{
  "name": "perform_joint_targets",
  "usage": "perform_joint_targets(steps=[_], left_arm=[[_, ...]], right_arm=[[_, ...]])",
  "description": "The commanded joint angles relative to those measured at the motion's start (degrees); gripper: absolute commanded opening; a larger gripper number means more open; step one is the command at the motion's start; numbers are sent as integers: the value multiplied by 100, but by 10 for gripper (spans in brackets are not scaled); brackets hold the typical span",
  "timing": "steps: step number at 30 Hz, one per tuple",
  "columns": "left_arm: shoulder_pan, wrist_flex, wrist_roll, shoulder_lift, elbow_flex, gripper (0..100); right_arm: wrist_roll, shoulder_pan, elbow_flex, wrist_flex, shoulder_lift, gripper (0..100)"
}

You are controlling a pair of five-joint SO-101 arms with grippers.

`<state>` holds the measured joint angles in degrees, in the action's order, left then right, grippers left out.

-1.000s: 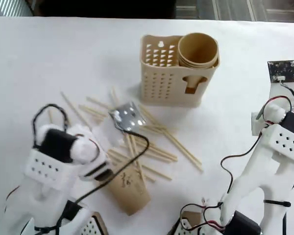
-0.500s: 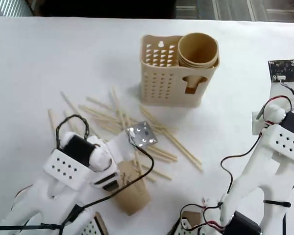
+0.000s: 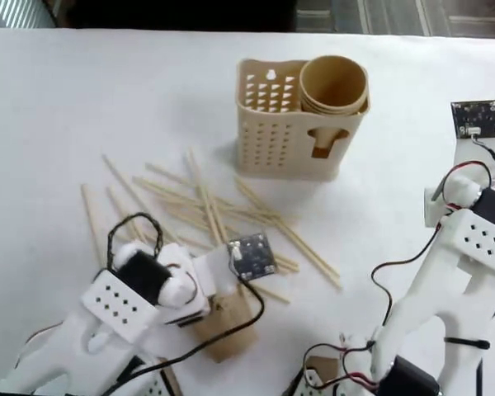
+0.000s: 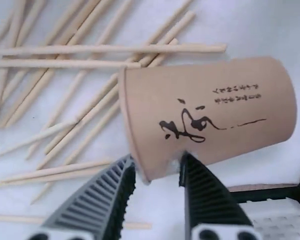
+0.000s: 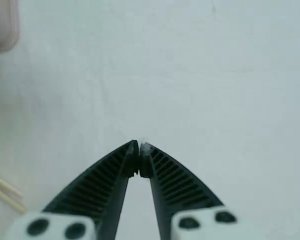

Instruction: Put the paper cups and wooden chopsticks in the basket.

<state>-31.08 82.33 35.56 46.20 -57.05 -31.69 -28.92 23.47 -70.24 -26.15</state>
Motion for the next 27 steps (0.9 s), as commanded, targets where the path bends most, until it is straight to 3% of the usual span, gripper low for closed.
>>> perform_joint_targets(steps=[1, 7, 17, 27], left_arm=[[-127, -26, 167, 22, -176, 96], [-127, 44, 167, 22, 26, 20], [-127, 1345, 176, 22, 2101, 22], [-101, 1354, 79, 22, 3534, 22]], right_arm=[[0, 48, -18, 84, -145, 18], [0, 145, -18, 84, -145, 18], [0, 259, -18, 84, -145, 18], [0, 233, -18, 84, -189, 18]])
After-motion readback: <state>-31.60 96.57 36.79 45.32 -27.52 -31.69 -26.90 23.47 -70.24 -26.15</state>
